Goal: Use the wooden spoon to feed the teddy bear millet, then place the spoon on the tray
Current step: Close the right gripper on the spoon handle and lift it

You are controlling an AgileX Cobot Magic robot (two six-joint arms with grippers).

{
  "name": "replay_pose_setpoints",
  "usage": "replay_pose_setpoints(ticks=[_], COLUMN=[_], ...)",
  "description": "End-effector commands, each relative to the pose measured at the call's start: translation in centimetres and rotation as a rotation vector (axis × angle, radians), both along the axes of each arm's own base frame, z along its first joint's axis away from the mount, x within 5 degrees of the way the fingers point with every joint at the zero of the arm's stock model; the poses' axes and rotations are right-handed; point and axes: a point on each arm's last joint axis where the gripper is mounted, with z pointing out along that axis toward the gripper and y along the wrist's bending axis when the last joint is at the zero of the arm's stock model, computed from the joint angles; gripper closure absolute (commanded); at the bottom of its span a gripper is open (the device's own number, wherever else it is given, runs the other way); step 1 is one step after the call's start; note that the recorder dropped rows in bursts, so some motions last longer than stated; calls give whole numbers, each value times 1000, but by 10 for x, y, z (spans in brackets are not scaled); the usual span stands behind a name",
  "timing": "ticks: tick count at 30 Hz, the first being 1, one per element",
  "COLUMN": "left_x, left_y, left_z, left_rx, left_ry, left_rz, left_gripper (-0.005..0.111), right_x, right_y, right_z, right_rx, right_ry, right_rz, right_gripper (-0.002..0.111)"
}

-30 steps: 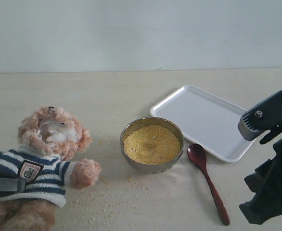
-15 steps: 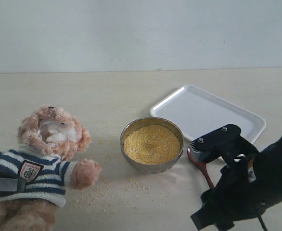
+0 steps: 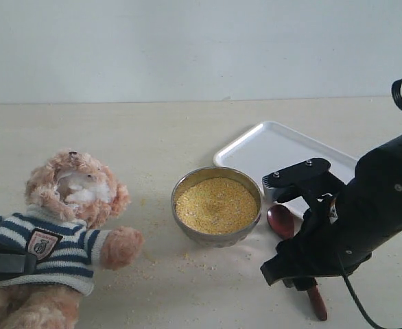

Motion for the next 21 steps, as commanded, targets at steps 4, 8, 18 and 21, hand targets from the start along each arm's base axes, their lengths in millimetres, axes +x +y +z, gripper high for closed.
replay_pose_setpoints(ticks=[4, 8, 18, 21], left_x=[-1, -1, -1, -1], left_y=[-1, -1, -1, -1], left_z=[2, 2, 2, 2], left_rx=[-19, -19, -17, -17], left_ry=[-3, -3, -3, -3], left_rz=[5, 5, 7, 7], left_gripper=[102, 102, 102, 102], right_x=[4, 4, 6, 7], right_y=[-5, -4, -4, -4], right_z=[0, -10, -24, -23], right_rx=[-22, -47, -73, -68], right_ry=[-8, 29, 62, 54], right_rz=[12, 12, 15, 15], right_gripper=[46, 46, 46, 46])
